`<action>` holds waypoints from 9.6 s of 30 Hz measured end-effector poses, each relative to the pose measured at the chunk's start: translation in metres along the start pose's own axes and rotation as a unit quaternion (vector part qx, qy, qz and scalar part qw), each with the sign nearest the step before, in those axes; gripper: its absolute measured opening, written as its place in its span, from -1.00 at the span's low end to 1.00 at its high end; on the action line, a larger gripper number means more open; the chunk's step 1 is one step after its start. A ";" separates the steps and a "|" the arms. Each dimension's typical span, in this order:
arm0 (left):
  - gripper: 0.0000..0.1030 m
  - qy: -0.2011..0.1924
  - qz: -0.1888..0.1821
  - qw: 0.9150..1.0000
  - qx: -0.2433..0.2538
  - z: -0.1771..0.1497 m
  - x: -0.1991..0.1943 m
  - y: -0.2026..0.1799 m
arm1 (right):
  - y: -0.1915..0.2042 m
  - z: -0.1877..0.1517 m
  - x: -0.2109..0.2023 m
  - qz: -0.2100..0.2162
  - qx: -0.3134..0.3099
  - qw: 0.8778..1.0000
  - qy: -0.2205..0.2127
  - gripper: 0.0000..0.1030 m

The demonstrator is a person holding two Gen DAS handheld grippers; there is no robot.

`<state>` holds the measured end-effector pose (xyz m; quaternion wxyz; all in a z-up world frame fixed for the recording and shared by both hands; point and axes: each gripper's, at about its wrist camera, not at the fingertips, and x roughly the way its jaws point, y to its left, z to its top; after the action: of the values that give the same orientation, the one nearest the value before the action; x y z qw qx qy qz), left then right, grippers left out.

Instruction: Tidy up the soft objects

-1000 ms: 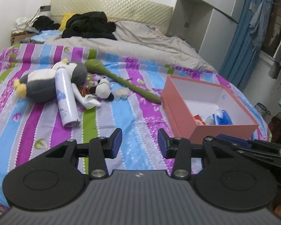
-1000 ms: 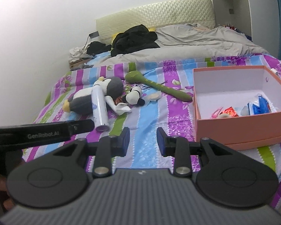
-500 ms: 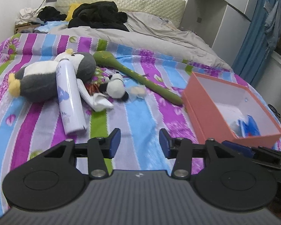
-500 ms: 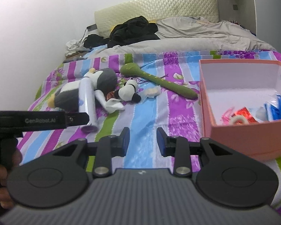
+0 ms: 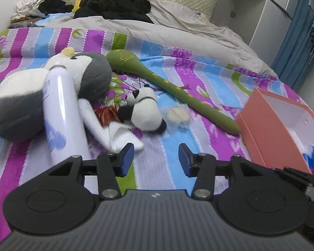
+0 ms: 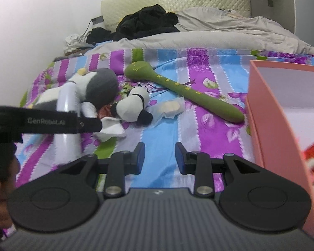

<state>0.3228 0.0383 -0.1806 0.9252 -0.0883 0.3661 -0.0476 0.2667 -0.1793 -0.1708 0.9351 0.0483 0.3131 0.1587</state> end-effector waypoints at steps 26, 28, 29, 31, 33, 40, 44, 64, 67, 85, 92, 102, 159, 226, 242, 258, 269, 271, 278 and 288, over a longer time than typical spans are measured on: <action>0.27 0.015 0.012 0.998 0.056 0.062 0.149 0.016 | -0.016 0.045 0.175 -0.005 -0.028 0.999 0.017 0.21; 0.27 0.016 0.013 0.998 0.061 0.058 0.152 0.016 | -0.013 0.043 0.178 -0.006 -0.039 0.999 0.013 0.20; 0.27 0.016 0.011 0.998 0.061 0.056 0.153 0.016 | -0.012 0.042 0.179 -0.007 -0.044 0.999 0.012 0.20; 0.16 0.018 0.008 0.998 0.056 0.053 0.154 0.019 | -0.010 0.041 0.180 -0.012 -0.049 0.999 0.011 0.15; -0.03 0.017 0.001 0.998 0.054 0.052 0.154 0.020 | -0.009 0.041 0.179 -0.015 -0.054 0.998 0.009 0.08; -0.08 0.018 -0.005 0.998 0.063 0.050 0.148 0.013 | -0.006 0.040 0.170 -0.025 -0.050 0.998 0.010 -0.18; -0.08 0.018 -0.003 0.998 0.058 0.047 0.137 0.012 | -0.006 0.039 0.161 -0.029 -0.047 0.998 0.015 -0.35; -0.09 0.014 -0.012 0.999 0.029 0.021 0.047 0.002 | -0.014 0.012 0.063 -0.036 -0.032 0.998 0.032 -0.47; -0.09 0.017 -0.015 0.999 0.023 0.012 0.033 0.000 | -0.011 0.005 0.048 -0.033 -0.032 0.998 0.034 -0.47; -0.09 0.048 -0.028 0.998 -0.023 -0.068 -0.037 -0.013 | 0.002 -0.047 -0.035 -0.028 -0.007 0.998 0.064 -0.48; -0.09 0.038 -0.035 0.998 -0.028 -0.068 -0.076 -0.028 | 0.010 -0.042 -0.075 -0.025 -0.012 0.998 0.052 -0.48; -0.09 0.009 -0.041 0.999 -0.019 -0.037 -0.136 -0.057 | 0.016 -0.002 -0.135 -0.023 -0.011 1.000 -0.004 -0.48; -0.08 0.143 -0.139 0.973 0.114 0.032 0.027 -0.325 | -0.236 0.045 -0.122 -0.173 0.121 0.973 0.096 -0.46; 0.30 -0.072 -0.053 0.996 0.020 -0.073 -0.288 -0.083 | 0.027 -0.026 -0.259 -0.008 0.011 0.999 -0.041 -0.06; 0.30 -0.060 -0.022 0.998 -0.023 -0.118 -0.236 -0.016 | 0.040 -0.055 -0.196 0.034 0.039 0.998 -0.018 -0.06; 0.30 -0.054 -0.007 0.996 -0.066 -0.089 -0.133 0.019 | 0.032 -0.019 -0.092 0.080 0.076 0.994 0.003 -0.06; 0.30 -0.053 0.004 0.993 -0.106 -0.061 -0.042 0.027 | 0.004 0.025 0.011 0.120 0.121 0.984 0.051 -0.03; 0.30 -0.055 0.005 0.992 -0.112 -0.056 -0.028 0.029 | -0.001 0.033 0.032 0.137 0.134 0.980 0.060 -0.03; 0.28 -0.060 0.017 0.995 -0.083 -0.038 0.013 0.030 | -0.003 0.053 0.104 0.184 0.161 0.965 0.092 -0.04; 0.13 -0.051 0.055 0.996 -0.046 -0.024 0.057 0.029 | -0.003 0.071 0.188 0.240 0.185 0.942 0.142 -0.03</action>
<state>0.3486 0.0549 -0.2419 0.9389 -0.1130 0.3243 0.0246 0.4522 -0.1202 -0.2218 0.7894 0.2714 0.4461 0.3226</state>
